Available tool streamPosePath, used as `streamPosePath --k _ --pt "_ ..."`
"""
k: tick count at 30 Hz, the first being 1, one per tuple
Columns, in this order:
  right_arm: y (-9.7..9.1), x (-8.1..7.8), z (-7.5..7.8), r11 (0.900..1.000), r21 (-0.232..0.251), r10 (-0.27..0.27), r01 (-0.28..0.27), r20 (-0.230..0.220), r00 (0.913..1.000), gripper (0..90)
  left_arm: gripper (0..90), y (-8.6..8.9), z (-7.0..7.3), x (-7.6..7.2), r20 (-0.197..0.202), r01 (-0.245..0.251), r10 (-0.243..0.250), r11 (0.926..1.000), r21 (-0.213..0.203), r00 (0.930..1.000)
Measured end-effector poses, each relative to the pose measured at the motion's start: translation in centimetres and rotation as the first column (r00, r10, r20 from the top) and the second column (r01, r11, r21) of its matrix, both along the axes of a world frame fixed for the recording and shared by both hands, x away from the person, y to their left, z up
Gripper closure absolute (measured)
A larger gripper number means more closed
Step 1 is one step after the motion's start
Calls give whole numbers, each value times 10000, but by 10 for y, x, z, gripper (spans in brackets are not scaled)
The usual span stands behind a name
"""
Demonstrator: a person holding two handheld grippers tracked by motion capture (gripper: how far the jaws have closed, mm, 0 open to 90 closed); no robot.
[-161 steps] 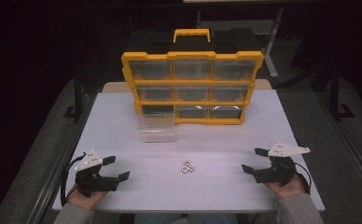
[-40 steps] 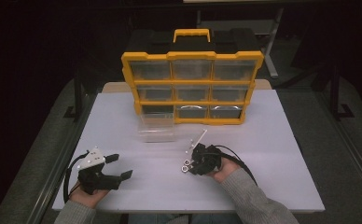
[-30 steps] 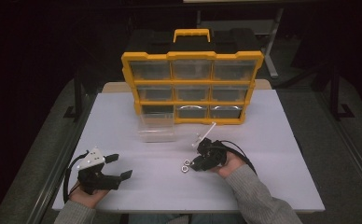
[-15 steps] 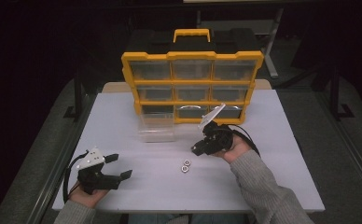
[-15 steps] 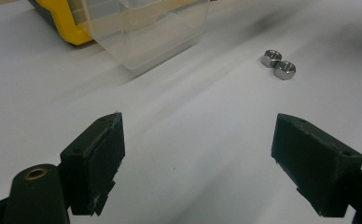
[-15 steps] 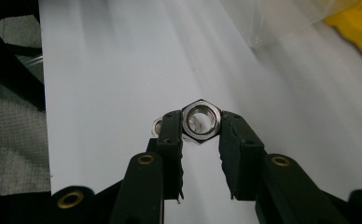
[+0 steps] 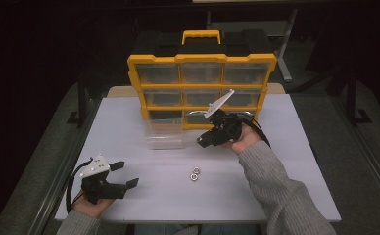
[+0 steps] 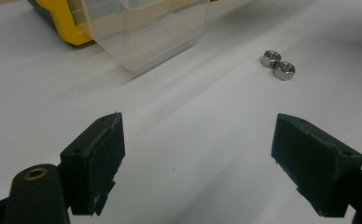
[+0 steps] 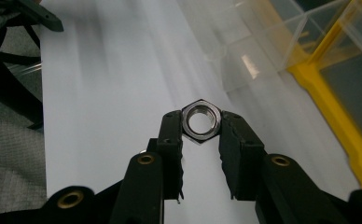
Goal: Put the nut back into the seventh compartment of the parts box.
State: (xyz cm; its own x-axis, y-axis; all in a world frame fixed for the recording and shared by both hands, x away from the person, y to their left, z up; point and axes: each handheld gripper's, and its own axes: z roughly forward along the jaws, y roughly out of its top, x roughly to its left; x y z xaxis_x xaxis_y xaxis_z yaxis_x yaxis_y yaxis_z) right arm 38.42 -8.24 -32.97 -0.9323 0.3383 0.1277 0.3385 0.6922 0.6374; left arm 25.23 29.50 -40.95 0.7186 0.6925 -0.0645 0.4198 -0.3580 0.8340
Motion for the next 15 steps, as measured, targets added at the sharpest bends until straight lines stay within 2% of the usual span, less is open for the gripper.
streamPosePath --k 7,15 --pt "13 12 15 9997 135 198 -201 210 9996 691 173 -1 0 0 -14 7 -7 10000 -13 10000" --pt "40 24 29 9988 -39 487 -486 420 9979 691 173 0 0 1 -15 -1 1 10000 -23 10000"
